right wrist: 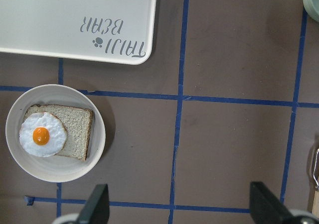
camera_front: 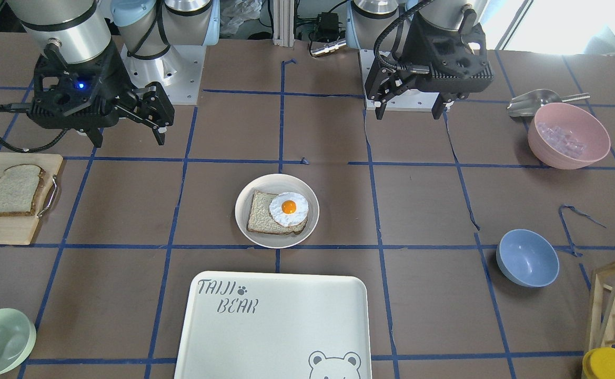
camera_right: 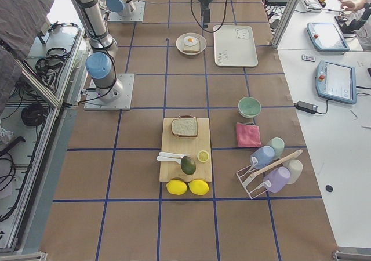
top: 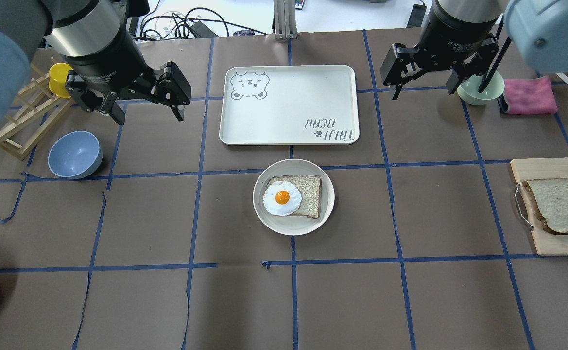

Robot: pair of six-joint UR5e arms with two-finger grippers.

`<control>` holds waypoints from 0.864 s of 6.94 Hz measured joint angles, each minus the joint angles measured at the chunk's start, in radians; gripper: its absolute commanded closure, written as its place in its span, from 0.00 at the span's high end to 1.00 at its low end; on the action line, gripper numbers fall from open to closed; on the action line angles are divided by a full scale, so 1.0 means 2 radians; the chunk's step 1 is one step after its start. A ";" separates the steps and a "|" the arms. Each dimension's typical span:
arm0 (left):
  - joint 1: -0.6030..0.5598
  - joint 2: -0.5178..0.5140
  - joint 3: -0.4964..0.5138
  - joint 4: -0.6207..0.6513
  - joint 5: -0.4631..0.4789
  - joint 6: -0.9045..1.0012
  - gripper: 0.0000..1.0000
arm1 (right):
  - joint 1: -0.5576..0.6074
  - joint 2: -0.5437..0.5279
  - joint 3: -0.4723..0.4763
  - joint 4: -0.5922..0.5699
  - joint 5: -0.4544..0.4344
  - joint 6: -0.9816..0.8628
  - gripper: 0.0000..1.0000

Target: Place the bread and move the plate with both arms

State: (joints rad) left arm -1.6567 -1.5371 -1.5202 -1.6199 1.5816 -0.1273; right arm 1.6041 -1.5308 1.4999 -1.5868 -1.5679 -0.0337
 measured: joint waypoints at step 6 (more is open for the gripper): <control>0.000 0.000 0.000 0.000 0.000 0.000 1.00 | -0.008 0.000 0.001 0.000 -0.004 -0.008 1.00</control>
State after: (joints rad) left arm -1.6567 -1.5370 -1.5202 -1.6199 1.5817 -0.1275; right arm 1.5878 -1.5309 1.5028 -1.5865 -1.5761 -0.0490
